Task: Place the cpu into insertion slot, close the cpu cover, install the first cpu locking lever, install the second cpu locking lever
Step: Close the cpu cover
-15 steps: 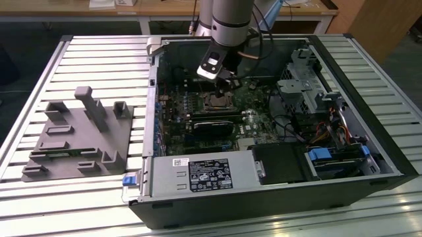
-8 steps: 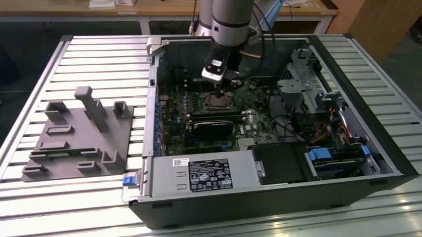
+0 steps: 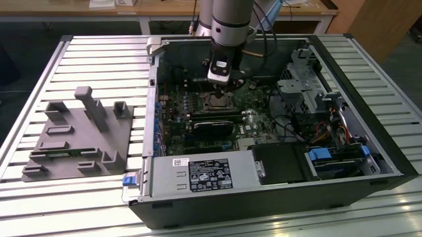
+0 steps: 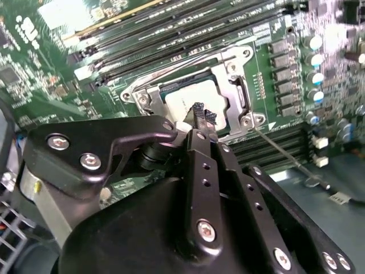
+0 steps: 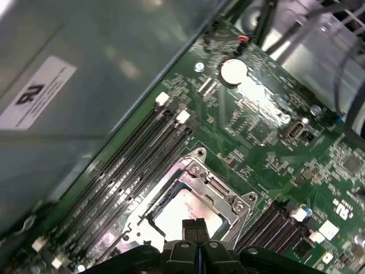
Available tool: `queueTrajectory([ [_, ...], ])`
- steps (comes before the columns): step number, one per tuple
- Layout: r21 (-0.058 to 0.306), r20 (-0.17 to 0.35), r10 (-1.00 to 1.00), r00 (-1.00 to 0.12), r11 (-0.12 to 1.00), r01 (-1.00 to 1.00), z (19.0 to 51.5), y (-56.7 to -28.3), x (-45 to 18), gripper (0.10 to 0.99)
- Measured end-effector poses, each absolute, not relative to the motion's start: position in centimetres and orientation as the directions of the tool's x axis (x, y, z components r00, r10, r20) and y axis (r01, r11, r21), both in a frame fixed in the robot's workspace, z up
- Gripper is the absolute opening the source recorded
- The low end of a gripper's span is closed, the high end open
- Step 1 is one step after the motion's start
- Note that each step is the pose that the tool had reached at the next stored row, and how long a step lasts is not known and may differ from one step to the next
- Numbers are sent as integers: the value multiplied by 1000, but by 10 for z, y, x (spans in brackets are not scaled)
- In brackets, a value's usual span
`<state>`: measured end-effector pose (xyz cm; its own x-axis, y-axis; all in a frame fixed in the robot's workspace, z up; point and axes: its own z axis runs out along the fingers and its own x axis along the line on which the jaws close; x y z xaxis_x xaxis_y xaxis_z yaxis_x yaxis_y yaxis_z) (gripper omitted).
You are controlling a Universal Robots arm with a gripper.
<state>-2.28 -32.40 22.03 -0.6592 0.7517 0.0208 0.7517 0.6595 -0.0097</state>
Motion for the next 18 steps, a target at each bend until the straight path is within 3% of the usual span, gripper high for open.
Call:
queueTrajectory([
  [18, -10, 21, 501, -865, 865, 501, 220, -324, -23, 106],
])
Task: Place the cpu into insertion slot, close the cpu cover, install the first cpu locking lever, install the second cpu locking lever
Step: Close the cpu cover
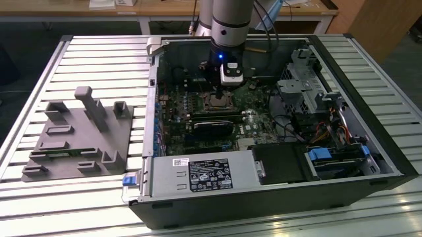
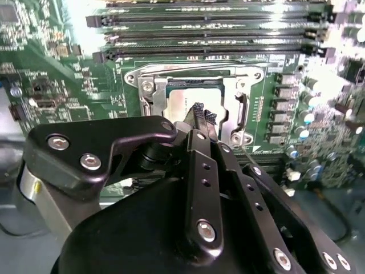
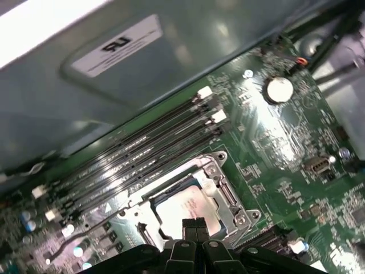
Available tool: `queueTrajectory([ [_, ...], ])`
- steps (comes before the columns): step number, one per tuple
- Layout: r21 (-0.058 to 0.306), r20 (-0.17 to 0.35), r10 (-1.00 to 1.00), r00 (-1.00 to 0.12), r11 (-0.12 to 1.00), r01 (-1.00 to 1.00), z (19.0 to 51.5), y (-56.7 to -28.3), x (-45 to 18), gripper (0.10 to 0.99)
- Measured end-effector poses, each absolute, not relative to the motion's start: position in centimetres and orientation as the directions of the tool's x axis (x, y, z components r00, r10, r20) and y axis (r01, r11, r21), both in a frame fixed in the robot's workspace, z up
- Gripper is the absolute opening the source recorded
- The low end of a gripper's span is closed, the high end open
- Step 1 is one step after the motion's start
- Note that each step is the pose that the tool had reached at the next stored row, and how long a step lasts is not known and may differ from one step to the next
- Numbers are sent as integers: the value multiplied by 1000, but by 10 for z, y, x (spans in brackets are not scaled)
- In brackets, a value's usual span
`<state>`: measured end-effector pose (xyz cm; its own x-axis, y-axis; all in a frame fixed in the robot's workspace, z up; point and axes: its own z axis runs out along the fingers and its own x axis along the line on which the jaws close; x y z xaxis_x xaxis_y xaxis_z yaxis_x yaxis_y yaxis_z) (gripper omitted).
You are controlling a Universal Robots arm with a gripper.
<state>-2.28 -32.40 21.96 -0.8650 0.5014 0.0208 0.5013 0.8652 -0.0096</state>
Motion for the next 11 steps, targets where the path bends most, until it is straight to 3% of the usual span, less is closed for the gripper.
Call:
queueTrajectory([
  [11, 4, 19, 355, -935, 935, 355, 219, -324, -23, 106],
])
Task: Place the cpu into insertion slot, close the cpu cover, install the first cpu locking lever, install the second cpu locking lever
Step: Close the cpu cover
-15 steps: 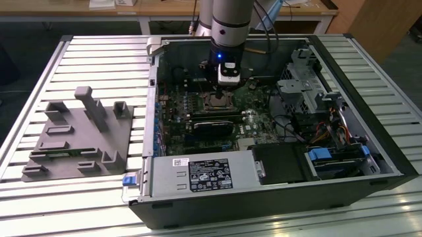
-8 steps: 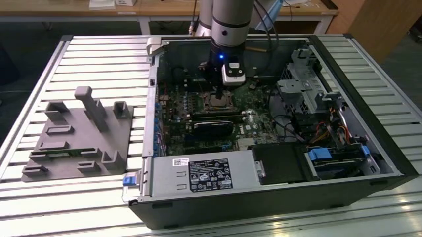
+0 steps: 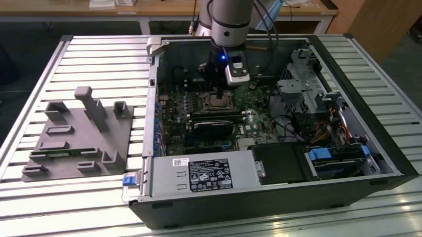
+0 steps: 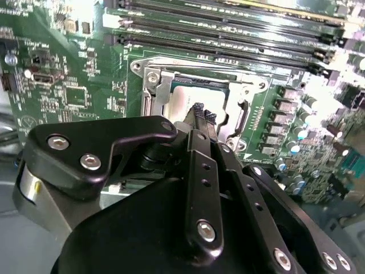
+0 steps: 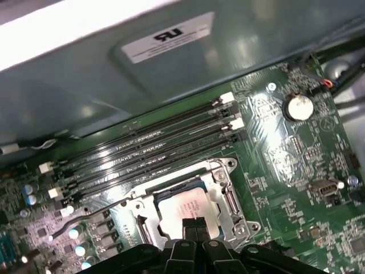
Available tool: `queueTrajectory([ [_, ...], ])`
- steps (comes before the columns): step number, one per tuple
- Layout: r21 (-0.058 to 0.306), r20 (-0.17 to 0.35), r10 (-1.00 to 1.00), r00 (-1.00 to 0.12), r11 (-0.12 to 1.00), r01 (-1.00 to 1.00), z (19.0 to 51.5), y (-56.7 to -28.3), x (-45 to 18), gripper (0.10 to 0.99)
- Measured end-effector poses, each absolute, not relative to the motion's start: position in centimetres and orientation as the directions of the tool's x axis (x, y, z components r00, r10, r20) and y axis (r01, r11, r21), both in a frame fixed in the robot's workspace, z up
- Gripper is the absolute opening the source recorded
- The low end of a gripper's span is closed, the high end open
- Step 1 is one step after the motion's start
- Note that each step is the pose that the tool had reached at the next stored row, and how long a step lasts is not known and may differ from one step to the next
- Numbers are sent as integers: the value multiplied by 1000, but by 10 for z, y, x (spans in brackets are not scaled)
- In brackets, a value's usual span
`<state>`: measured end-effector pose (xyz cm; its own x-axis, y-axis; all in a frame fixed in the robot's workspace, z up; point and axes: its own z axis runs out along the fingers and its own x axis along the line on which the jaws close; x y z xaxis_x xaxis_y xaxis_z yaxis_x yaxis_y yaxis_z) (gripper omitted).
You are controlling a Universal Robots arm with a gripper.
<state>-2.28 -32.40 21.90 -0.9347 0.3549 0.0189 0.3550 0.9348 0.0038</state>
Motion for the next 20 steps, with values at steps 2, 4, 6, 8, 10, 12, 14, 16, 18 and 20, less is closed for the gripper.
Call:
queueTrajectory([
  [2, 7, 15, 329, -944, 944, 329, 219, -324, -23, 106],
  [4, 9, 12, 303, -953, 953, 303, 219, -324, -23, 106],
  [6, 11, 9, 276, -961, 961, 276, 219, -324, -23, 106],
  [8, 13, 7, 247, -969, 969, 247, 218, -324, -23, 106],
  [10, 15, 5, 216, -976, 976, 216, 218, -324, -23, 106],
  [12, 16, 3, 185, -983, 983, 185, 218, -324, -23, 106],
  [14, 16, 3, 152, -988, 988, 152, 218, -324, -23, 106],
  [16, 16, 2, 118, -993, 993, 118, 217, -324, -23, 106],
  [18, 16, 2, 82, -997, 996, 82, 217, -324, -23, 106],
  [20, 15, 2, 63, -998, 998, 63, 217, -324, -23, 106],
])
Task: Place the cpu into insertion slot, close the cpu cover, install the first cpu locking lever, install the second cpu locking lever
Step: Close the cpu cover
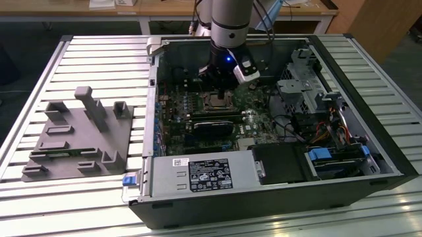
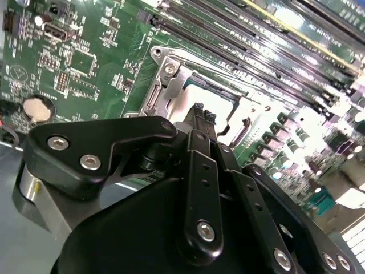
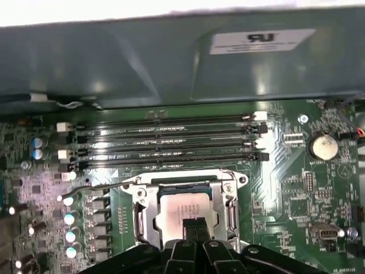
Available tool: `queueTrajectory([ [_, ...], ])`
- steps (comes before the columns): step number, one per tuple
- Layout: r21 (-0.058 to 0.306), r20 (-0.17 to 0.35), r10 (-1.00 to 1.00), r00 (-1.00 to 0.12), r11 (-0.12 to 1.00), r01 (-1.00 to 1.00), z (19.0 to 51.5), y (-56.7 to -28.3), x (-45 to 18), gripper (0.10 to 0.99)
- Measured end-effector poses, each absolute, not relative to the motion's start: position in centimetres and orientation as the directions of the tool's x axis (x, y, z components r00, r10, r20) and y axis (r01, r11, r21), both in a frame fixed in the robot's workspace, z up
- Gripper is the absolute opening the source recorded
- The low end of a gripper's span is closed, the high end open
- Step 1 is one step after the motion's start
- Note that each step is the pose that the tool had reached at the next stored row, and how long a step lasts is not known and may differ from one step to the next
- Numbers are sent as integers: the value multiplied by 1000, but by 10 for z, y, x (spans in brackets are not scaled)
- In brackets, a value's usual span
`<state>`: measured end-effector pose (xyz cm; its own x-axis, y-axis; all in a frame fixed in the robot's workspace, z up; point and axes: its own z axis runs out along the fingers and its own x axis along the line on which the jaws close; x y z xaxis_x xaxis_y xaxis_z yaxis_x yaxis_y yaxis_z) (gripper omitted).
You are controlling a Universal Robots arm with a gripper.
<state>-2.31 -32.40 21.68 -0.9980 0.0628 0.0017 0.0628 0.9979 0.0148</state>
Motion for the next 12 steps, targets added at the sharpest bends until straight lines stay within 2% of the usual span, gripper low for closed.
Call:
queueTrajectory([
  [12, 20, -13, 61, -998, 998, 61, 214, -325, -29, 106],
])
